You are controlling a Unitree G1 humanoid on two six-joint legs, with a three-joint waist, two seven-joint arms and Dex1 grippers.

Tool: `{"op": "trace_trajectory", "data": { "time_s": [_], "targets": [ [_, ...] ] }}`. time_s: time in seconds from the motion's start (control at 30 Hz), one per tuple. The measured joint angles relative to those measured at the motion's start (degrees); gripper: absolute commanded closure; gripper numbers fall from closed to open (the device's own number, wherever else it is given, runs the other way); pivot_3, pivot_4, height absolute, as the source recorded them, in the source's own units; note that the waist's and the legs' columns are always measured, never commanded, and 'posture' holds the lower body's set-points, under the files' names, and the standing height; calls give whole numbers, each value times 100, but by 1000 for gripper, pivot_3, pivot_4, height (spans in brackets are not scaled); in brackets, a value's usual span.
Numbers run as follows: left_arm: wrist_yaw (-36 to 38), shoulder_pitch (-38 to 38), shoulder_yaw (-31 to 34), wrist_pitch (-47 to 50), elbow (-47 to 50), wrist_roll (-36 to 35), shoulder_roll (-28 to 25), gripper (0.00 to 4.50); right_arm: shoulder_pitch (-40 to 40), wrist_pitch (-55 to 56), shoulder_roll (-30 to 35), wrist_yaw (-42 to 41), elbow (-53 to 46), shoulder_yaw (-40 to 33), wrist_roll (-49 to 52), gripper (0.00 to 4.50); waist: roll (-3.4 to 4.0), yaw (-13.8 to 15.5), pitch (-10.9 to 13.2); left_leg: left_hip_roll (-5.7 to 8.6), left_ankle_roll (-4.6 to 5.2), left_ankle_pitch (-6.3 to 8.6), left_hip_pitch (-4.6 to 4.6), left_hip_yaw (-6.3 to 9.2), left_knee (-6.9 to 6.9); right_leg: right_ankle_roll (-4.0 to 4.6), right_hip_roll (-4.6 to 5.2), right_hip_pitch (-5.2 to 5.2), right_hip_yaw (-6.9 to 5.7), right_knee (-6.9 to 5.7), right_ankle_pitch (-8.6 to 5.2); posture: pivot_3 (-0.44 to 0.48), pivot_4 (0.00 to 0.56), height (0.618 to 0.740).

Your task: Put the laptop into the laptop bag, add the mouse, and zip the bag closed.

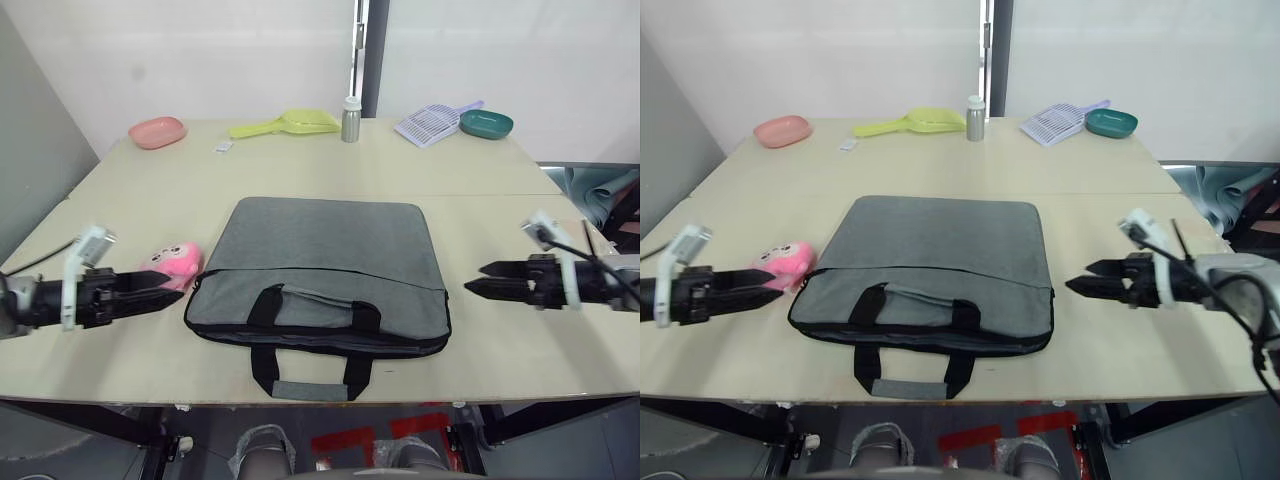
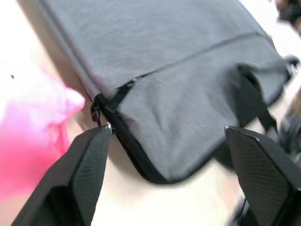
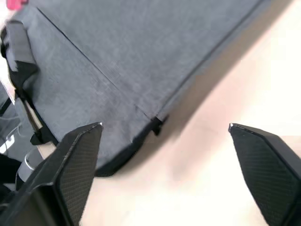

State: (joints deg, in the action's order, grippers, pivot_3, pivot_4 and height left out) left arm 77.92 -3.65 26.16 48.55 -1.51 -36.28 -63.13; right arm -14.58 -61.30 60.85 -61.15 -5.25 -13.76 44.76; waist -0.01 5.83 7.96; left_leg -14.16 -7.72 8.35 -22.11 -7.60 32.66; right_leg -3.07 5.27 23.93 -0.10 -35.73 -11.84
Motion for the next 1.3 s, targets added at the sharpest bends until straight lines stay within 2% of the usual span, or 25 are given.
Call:
{"op": "trace_trajectory", "data": {
  "time_s": [0.17, 0.3, 0.4, 0.57, 0.77, 1.0, 1.03, 1.3],
  "targets": [
    [465, 128, 722, -227, 609, -286, -312, 660, 144, 137, 30, -369, -625, -811, 508, 0, -2, -6, 1, -2, 1, 0, 8, -4, 5, 0, 0, -1, 5, -9, 0, 0, 150, 740],
    [506, -421, 942, -121, 1500, -936, -517, 660, -43, 157, -143, -325, -1418, -945, 1012, 0, -1, 8, 1, -1, 1, 0, 10, -3, 18, 1, 1, -1, 7, -24, -1, 0, 150, 740],
    [401, -626, 905, -113, 2073, -1275, -513, 660, -188, 265, -377, -146, -1862, -736, 1145, 0, 0, -2, 1, -1, 1, 0, 8, -4, 20, 0, 1, 2, 9, -29, -1, 0, 150, 740],
    [60, -903, 801, -39, 2752, -1961, -389, 660, -336, 678, -928, 398, -2103, 203, 672, 0, 0, -36, 1, -1, 0, -1, 4, -5, 25, 0, 1, 9, 11, -37, -1, 0, 150, 740],
    [-187, -876, 641, -4, 3081, -2272, -269, 605, -531, 957, -1239, 642, -1787, 1190, -31, 1855, -1, -47, 0, 0, -1, -1, 2, -3, 28, 0, 0, 8, 10, -38, -1, 0, 150, 740],
    [-503, -879, 422, -1, 3152, -2482, -108, 605, -690, 1459, -1451, 286, -871, 2031, -793, 4314, -1, -49, 0, 0, -1, 0, 0, -2, 34, 0, 0, 8, 10, -44, -1, 0, 150, 740],
    [-559, -912, 407, 1, 3153, -2500, -108, 605, -706, 1541, -1494, 241, -753, 2097, -878, 4466, -1, -50, 0, 0, -1, 0, 0, -1, 35, 0, 0, 9, 10, -45, -1, 0, 150, 740],
    [-843, -1000, 252, 37, 3120, -2715, -81, 605, -1039, 2131, -2299, -170, 23, 2546, -1256, 4466, -1, -80, -1, -2, -1, -1, 1, 0, 44, 0, 0, 9, 10, -57, 0, 0, 150, 740]
  ]
}}
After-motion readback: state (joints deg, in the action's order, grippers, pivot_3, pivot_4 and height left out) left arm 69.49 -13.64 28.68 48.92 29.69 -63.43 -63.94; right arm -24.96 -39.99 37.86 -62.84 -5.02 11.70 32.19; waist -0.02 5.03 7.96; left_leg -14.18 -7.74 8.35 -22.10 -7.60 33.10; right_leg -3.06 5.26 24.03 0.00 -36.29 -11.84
